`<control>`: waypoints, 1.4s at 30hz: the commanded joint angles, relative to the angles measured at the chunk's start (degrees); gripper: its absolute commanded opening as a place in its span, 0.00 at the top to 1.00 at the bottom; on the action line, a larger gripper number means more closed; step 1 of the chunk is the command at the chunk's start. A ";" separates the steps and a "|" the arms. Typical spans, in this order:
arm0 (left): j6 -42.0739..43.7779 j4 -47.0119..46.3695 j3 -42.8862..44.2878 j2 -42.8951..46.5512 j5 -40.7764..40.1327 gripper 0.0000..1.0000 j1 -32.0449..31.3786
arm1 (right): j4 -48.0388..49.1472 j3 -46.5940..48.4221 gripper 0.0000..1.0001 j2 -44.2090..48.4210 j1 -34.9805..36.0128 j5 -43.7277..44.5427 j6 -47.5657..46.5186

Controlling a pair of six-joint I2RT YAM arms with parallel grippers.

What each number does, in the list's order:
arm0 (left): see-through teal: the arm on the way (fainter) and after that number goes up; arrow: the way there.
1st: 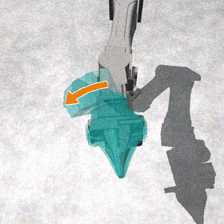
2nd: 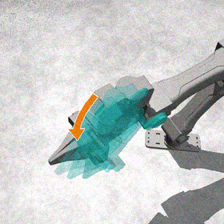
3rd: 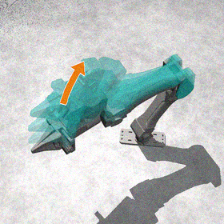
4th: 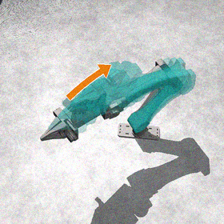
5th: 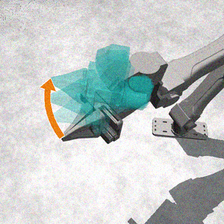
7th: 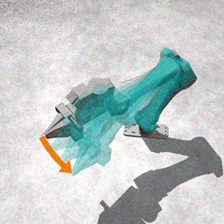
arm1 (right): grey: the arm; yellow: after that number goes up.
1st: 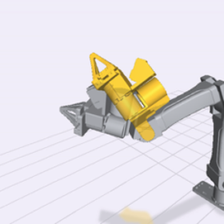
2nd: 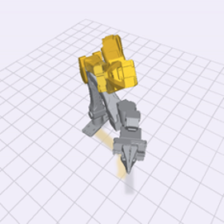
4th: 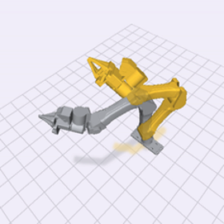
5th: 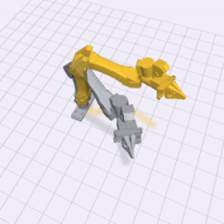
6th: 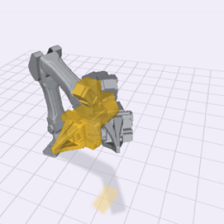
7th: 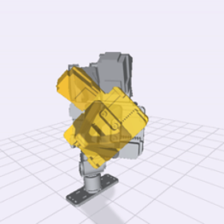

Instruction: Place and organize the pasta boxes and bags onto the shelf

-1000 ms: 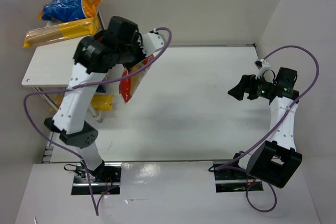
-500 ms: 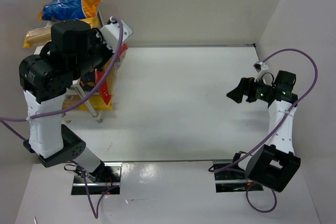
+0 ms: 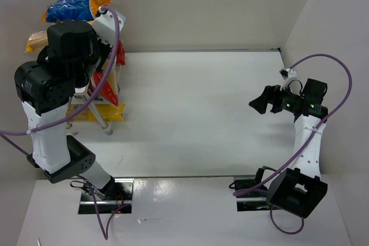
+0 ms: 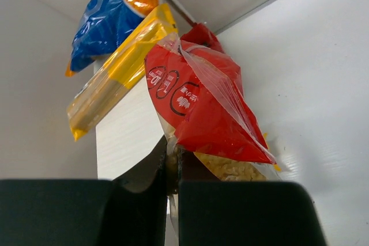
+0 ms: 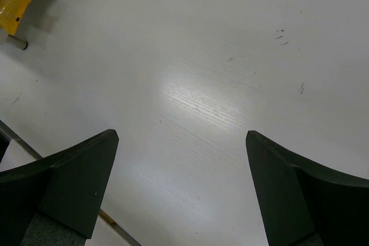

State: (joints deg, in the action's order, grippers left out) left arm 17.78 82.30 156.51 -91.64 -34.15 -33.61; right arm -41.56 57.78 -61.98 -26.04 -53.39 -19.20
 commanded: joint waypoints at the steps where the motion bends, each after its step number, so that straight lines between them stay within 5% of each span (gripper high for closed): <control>1: -3.10 -8.47 0.12 3.13 -9.17 1.00 0.21 | 2.80 0.14 0.00 1.42 -0.41 -0.76 0.30; 15: 0.58 -14.35 -11.91 12.88 -20.07 1.00 0.21 | 3.33 -0.39 0.00 1.42 0.11 -0.76 0.30; 20: 5.24 -21.12 -27.72 19.11 -22.79 1.00 0.21 | 3.33 -0.39 0.00 2.03 0.11 -0.76 0.83; 22: 9.80 -27.17 -34.74 21.49 -23.58 1.00 0.21 | 3.33 -0.39 0.00 2.03 0.11 -0.76 0.83; 24: 19.15 -38.71 -50.86 27.27 -25.51 1.00 0.21 | 3.86 -0.39 0.00 2.03 0.11 -0.76 1.35; 36: 36.18 -58.65 -64.48 30.29 -26.05 1.00 0.21 | 3.86 -0.91 0.00 1.51 0.11 0.30 1.89; 42: 43.56 -66.21 -68.35 29.67 -24.74 1.00 5.38 | 4.91 -1.44 0.00 2.03 0.11 0.30 1.89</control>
State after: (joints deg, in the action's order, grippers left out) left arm 54.30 29.08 87.77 -62.61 -58.76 -30.65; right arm -39.57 56.97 -61.21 -26.02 -52.90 -17.61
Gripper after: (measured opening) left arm 0.070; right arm 0.999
